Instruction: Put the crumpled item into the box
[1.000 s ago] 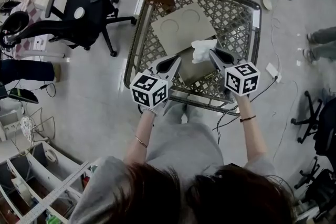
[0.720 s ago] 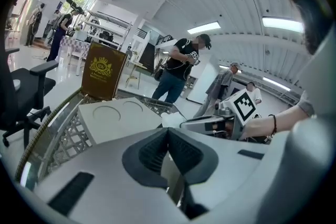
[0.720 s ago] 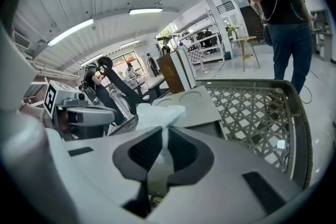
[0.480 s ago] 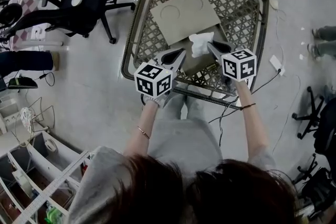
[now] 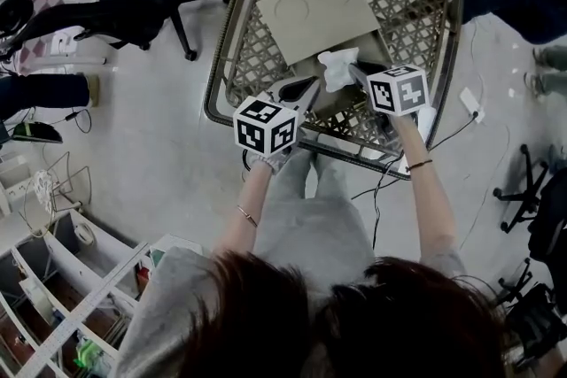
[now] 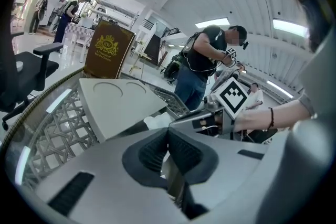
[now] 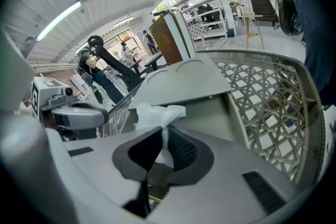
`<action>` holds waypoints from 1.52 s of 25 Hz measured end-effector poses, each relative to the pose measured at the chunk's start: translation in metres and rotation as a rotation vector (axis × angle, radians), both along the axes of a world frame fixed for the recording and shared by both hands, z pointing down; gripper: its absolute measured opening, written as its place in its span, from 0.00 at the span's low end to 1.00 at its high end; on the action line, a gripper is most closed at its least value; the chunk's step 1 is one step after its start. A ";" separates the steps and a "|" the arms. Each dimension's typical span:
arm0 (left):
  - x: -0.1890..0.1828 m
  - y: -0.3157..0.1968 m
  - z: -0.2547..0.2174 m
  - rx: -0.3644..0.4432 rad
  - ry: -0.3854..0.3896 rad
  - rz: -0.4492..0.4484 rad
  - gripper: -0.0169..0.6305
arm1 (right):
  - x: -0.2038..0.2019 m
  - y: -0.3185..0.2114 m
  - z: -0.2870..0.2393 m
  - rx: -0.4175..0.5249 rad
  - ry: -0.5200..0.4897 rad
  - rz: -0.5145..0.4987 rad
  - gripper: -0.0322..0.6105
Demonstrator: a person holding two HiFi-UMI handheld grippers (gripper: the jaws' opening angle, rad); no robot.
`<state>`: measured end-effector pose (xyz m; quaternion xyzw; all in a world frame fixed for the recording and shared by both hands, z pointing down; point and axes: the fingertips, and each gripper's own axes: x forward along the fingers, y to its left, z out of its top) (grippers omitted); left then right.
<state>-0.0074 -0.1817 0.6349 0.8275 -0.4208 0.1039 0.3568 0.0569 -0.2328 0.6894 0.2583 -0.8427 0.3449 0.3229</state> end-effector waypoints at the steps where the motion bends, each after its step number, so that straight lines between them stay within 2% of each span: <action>1: 0.000 0.001 0.001 -0.003 0.001 0.000 0.05 | -0.001 0.000 0.001 -0.010 0.011 -0.003 0.13; 9: 0.002 0.005 0.006 -0.024 0.009 -0.001 0.05 | 0.000 0.002 0.017 -0.056 0.171 -0.078 0.13; 15: 0.001 0.006 0.006 -0.029 0.012 -0.002 0.05 | 0.001 0.003 0.022 -0.067 0.213 -0.078 0.14; 18: 0.000 0.006 0.006 -0.031 0.012 -0.004 0.05 | 0.004 0.002 0.024 -0.067 0.235 -0.069 0.20; 24: -0.001 0.004 0.007 -0.034 0.014 0.002 0.05 | 0.007 -0.002 0.028 -0.081 0.234 -0.031 0.28; 32: -0.003 0.000 -0.001 -0.017 0.017 0.013 0.05 | 0.010 -0.009 0.008 -0.029 0.192 0.023 0.30; 34: -0.003 0.000 -0.006 -0.009 0.018 0.014 0.05 | 0.010 -0.008 0.000 -0.006 0.178 0.031 0.28; 38: -0.004 -0.001 -0.020 0.015 0.015 0.030 0.05 | 0.008 -0.002 -0.022 0.056 0.135 0.035 0.15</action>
